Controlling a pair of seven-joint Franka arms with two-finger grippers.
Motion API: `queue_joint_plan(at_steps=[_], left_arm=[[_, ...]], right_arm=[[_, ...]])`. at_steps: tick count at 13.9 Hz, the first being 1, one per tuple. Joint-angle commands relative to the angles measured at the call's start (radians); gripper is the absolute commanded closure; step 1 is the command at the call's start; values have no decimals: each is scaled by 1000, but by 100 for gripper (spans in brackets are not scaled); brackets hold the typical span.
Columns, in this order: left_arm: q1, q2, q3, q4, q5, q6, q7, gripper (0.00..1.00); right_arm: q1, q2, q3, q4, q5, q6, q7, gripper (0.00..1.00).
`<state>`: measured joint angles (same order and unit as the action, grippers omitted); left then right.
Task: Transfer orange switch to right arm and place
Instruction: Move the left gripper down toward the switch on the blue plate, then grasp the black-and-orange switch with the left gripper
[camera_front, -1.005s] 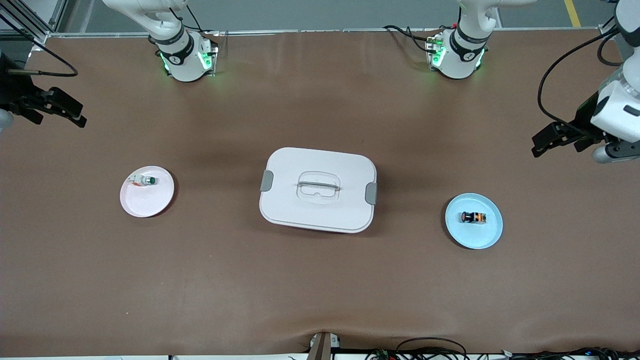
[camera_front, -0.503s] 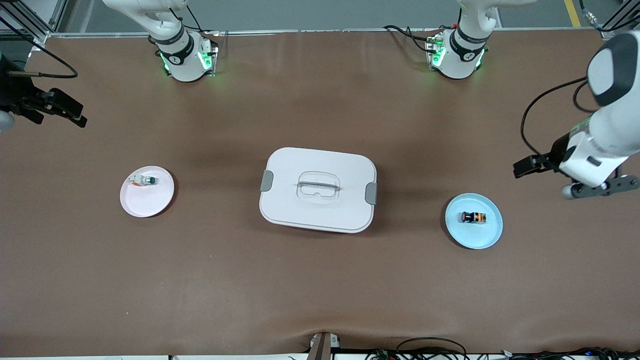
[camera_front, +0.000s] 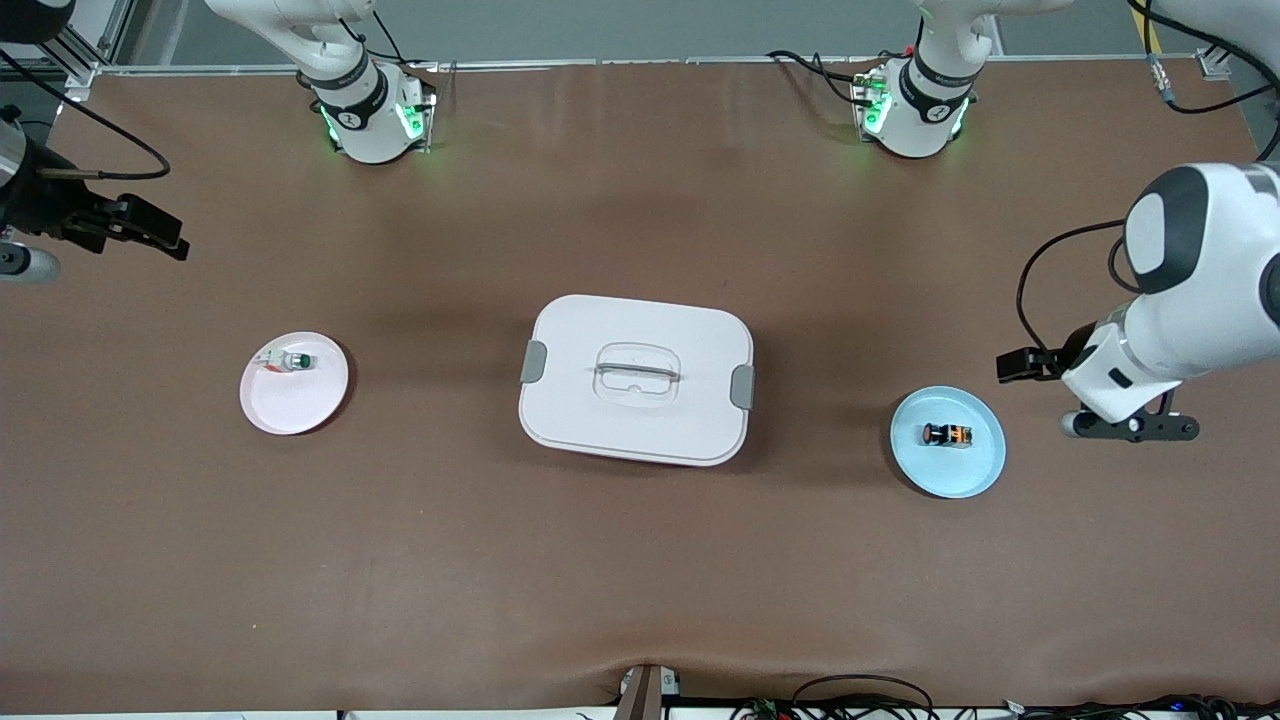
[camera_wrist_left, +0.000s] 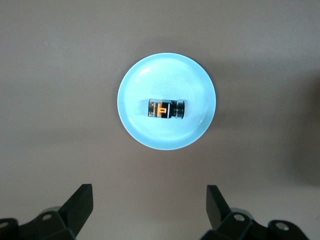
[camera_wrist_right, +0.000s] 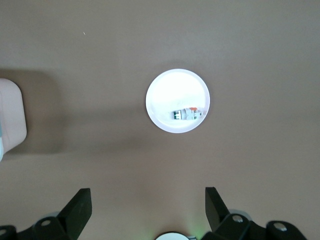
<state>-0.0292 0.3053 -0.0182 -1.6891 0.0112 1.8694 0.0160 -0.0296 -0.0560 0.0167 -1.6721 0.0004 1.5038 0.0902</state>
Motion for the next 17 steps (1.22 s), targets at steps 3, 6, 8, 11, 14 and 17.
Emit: queue_joint_plan(at_steps=[3, 6, 8, 11, 14, 17], left_arm=[[-3, 43, 0, -107, -11, 175, 48, 0], [-11, 90, 0, -152, -10, 284, 55, 0], [-15, 127, 0, -147, -10, 306, 55, 0], [-17, 178, 0, -144, 39, 355, 56, 0], [-18, 225, 0, -135, 75, 401, 56, 0], [-18, 250, -2, -135, 73, 436, 56, 0]], right_arm=[[-6, 67, 3, 26, -32, -19, 6, 0], [-7, 139, 3, 55, -36, -21, 2, 0], [-10, 163, 3, 71, -34, -28, 2, 0], [-16, 261, 2, 77, -36, -33, 11, 0], [-41, 291, 3, 83, -19, -33, 0, 0], [-38, 291, 3, 75, -19, -34, 0, 0]])
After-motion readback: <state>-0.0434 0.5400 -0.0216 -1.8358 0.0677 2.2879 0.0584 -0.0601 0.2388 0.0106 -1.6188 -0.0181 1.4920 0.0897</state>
